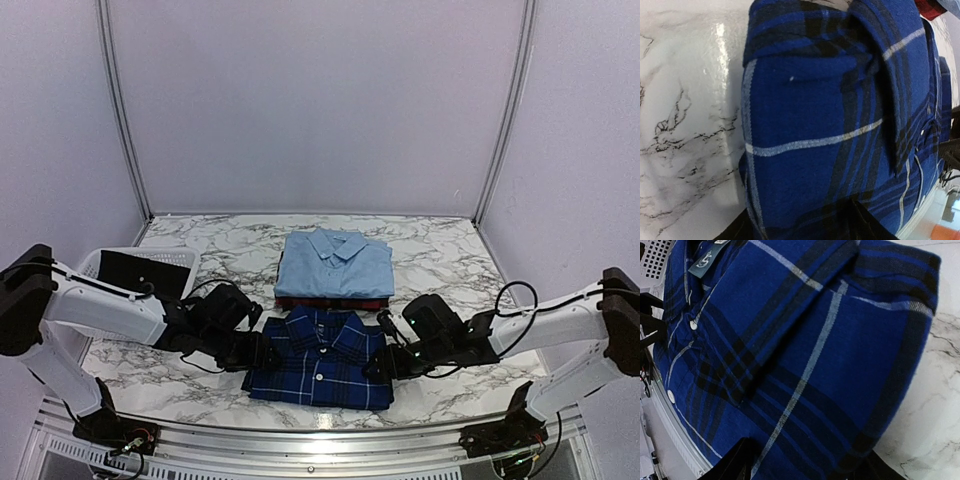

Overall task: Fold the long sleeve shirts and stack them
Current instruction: Pick up the square-folded shirt from the center of the board, then pick up the square-folded shirt from the square-folded shirt, then adjust the square-folded shirt at the center of the board, then move the square-folded shirt to the center of the board.

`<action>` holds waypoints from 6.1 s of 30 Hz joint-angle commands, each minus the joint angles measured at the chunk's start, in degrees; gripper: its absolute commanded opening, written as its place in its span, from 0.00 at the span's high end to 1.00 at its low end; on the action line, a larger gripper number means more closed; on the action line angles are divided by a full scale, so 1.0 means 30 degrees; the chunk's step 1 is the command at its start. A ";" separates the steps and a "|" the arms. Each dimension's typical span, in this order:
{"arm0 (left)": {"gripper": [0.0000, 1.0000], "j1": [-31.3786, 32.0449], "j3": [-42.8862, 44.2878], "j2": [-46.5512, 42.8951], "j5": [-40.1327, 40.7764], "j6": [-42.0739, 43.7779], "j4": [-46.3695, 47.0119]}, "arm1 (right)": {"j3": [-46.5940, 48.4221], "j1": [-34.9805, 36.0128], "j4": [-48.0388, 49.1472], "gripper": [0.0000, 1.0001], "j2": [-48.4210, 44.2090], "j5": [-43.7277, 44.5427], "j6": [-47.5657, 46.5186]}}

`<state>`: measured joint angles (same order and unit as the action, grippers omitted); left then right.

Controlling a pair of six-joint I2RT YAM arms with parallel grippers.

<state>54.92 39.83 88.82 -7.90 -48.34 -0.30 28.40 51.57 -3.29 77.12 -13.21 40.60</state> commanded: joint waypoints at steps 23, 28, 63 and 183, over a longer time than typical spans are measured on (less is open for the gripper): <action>1.00 0.2161 0.1309 0.0374 0.0956 -0.2431 -0.1043 | 0.2338 0.2333 -0.3406 1.00 -0.0016 0.3982 0.1174; 1.00 0.2614 0.1578 -0.0519 0.1285 -0.2382 -0.1170 | 0.2660 0.2857 -0.4150 1.00 -0.1395 0.5307 0.1690; 1.00 -0.2391 1.3336 0.1637 0.1089 0.3915 -0.4416 | 1.2732 -0.3023 -0.4484 1.00 0.0333 0.5135 -0.4211; 0.63 -0.5108 2.2215 1.2959 0.2286 0.2585 -0.7197 | 1.2864 -0.1784 -0.5580 0.18 0.1294 0.4647 -0.5398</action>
<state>42.70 113.51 138.15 -5.08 -41.95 -19.79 63.61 41.54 -22.59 76.55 1.54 22.92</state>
